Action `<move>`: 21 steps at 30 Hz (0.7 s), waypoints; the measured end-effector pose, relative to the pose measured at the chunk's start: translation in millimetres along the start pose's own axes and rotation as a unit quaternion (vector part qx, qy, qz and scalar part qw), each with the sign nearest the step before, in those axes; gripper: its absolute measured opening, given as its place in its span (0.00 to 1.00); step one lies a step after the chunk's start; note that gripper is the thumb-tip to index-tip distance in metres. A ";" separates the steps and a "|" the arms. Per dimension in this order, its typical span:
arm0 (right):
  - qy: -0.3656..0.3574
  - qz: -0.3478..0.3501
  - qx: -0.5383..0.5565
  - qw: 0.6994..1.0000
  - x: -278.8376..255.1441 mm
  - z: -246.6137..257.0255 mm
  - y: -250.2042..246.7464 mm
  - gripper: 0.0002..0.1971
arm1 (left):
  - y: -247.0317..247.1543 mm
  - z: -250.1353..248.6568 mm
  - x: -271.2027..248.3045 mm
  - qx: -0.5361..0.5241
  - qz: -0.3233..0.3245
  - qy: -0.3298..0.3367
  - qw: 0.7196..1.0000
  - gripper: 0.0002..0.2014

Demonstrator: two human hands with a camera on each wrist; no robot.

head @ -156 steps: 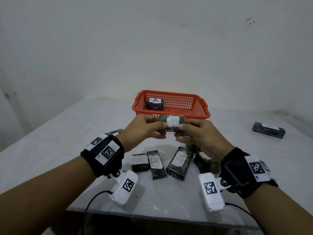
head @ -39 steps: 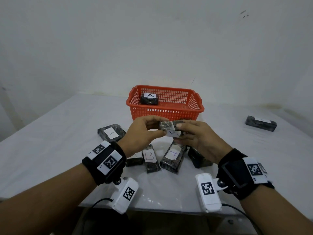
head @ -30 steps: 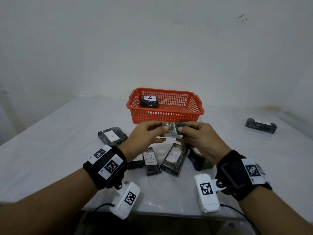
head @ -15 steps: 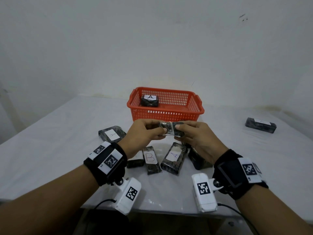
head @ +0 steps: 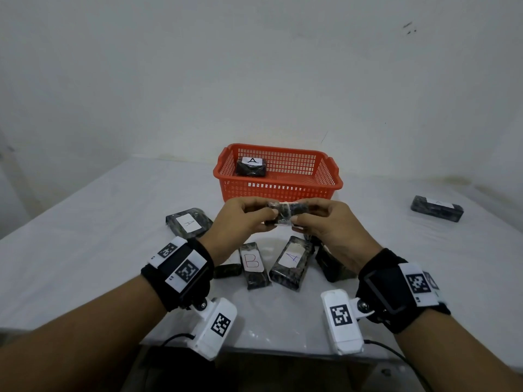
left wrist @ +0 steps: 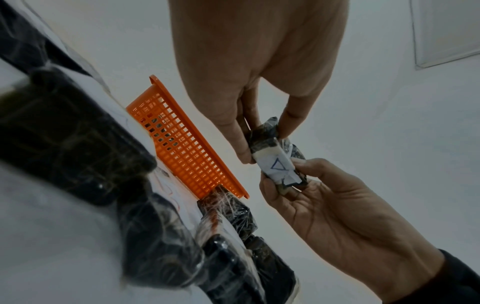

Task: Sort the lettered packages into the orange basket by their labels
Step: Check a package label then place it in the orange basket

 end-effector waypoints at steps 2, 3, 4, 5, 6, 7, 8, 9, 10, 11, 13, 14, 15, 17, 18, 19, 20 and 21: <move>0.004 0.009 0.006 1.000 -1.0 0.7 -0.9 0.12 | -0.7 0.7 -0.4 -0.001 -0.003 0.001 1.000 0.09; 0.007 0.014 0.017 1.000 -1.3 0.7 -1.2 0.12 | -1.6 1.1 -0.3 0.003 -0.010 0.003 1.000 0.09; 0.011 0.014 0.029 0.999 -1.3 0.7 -1.6 0.12 | -2.3 1.4 0.2 0.010 -0.017 0.005 1.000 0.08; 0.012 0.009 0.035 0.999 -1.4 0.9 -2.4 0.12 | -2.6 1.8 0.4 0.016 -0.022 0.005 1.000 0.08; 0.009 0.002 0.032 0.999 -1.4 1.2 -2.9 0.12 | -2.8 1.9 0.7 0.020 -0.022 0.003 1.000 0.08; 0.003 -0.005 0.021 1.000 -1.3 1.2 -3.8 0.12 | -2.7 1.8 0.6 0.021 -0.017 0.000 1.000 0.08; -0.005 -0.008 0.009 1.000 -1.6 1.6 -4.5 0.12 | -2.2 1.3 0.4 0.018 -0.008 -0.003 1.000 0.09; -0.011 -0.010 0.000 1.000 -2.0 1.9 -5.0 0.13 | -1.5 0.6 0.0 0.015 0.001 -0.006 1.000 0.09; -0.016 -0.012 -0.004 1.000 -2.4 2.1 -5.6 0.13 | -1.2 -0.2 -0.6 0.019 0.008 -0.006 1.000 0.10; -0.019 -0.012 -0.004 1.000 -2.7 2.3 -6.3 0.14 | -1.1 -1.2 -1.1 0.031 0.009 -0.002 0.999 0.11; -0.024 -0.003 -0.001 1.000 -2.5 2.6 -8.1 0.16 | -2.4 -2.3 -1.5 0.065 0.005 0.011 0.998 0.14; -0.022 0.006 0.005 1.000 -2.6 3.2 -8.3 0.18 | -3.3 -2.6 -1.1 0.079 0.006 0.017 0.997 0.16; -0.017 0.016 0.020 1.000 -2.8 4.0 -8.3 0.19 | -4.3 -2.7 -1.0 0.091 0.011 0.020 0.996 0.19; -0.004 0.033 0.064 0.997 -3.3 6.4 -8.4 0.19 | -5.5 -3.4 -1.4 0.123 0.025 0.025 0.992 0.26; -0.003 0.038 0.077 0.996 -3.5 7.8 -8.8 0.18 | -5.9 -3.5 -1.6 0.138 0.030 0.029 0.989 0.28; -0.007 0.040 0.079 0.996 -3.6 9.0 -9.3 0.17 | -6.1 -3.6 -1.7 0.152 0.032 0.037 0.987 0.28; -0.015 0.040 0.074 0.996 -3.6 9.6 -9.9 0.18 | -6.1 -4.0 -1.9 0.163 0.032 0.046 0.985 0.26; -0.022 0.040 0.064 0.997 -3.7 10.1 -10.5 0.18 | -5.7 -4.4 -2.3 0.172 0.031 0.053 0.983 0.25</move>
Point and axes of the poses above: each hand's wrist, its own x-axis towards the middle knuckle, its own y-axis out of the palm, z = x × y, the point moved 2 cm from there along x, towards the middle knuckle, and after that the axes turned 15 degrees about x, right-handed, at the moved point
